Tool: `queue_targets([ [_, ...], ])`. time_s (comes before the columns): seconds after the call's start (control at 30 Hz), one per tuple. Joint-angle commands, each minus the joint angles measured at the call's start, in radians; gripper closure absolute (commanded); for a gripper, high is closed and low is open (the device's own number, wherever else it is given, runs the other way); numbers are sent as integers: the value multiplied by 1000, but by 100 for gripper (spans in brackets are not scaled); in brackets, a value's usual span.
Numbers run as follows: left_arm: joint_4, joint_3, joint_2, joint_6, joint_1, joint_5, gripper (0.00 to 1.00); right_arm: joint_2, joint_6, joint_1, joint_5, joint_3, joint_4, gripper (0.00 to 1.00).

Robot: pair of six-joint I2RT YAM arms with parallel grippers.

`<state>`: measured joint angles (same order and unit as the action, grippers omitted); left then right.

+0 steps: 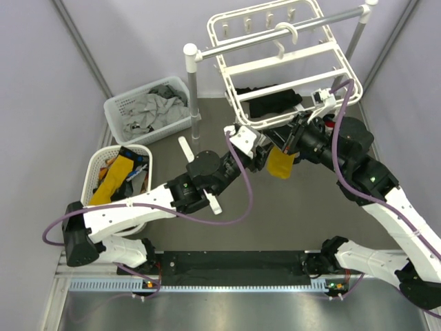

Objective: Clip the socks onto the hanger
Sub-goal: Open the clamp at the hanger, then pick up the sock from the bin.

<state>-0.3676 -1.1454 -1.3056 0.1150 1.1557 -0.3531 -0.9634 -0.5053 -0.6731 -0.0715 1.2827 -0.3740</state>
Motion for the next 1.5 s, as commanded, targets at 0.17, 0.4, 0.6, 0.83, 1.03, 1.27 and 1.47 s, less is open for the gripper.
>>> queue_targets([
  [0.17, 107, 29, 132, -80, 2, -56, 28, 14, 50, 4, 94, -10, 10, 96],
  [0.4, 405, 32, 262, -227, -17, -168, 26, 14, 91, 4, 141, -25, 3, 96],
  [0.6, 700, 32, 347, -403, -143, -224, 23, 14, 125, 4, 171, -31, -6, 96],
  [0.83, 897, 84, 422, -577, -486, -95, 23, 15, 148, 4, 190, -36, -16, 96],
  [1.03, 1039, 104, 405, -620, -745, 0, 25, 28, 162, 4, 196, -52, -16, 96],
  [1.27, 1026, 131, 284, -577, -1106, 92, 30, 41, 198, 4, 194, -57, -22, 96],
  [1.47, 941, 115, 85, -509, -1249, 36, 28, 45, 215, 4, 162, -59, -17, 96],
])
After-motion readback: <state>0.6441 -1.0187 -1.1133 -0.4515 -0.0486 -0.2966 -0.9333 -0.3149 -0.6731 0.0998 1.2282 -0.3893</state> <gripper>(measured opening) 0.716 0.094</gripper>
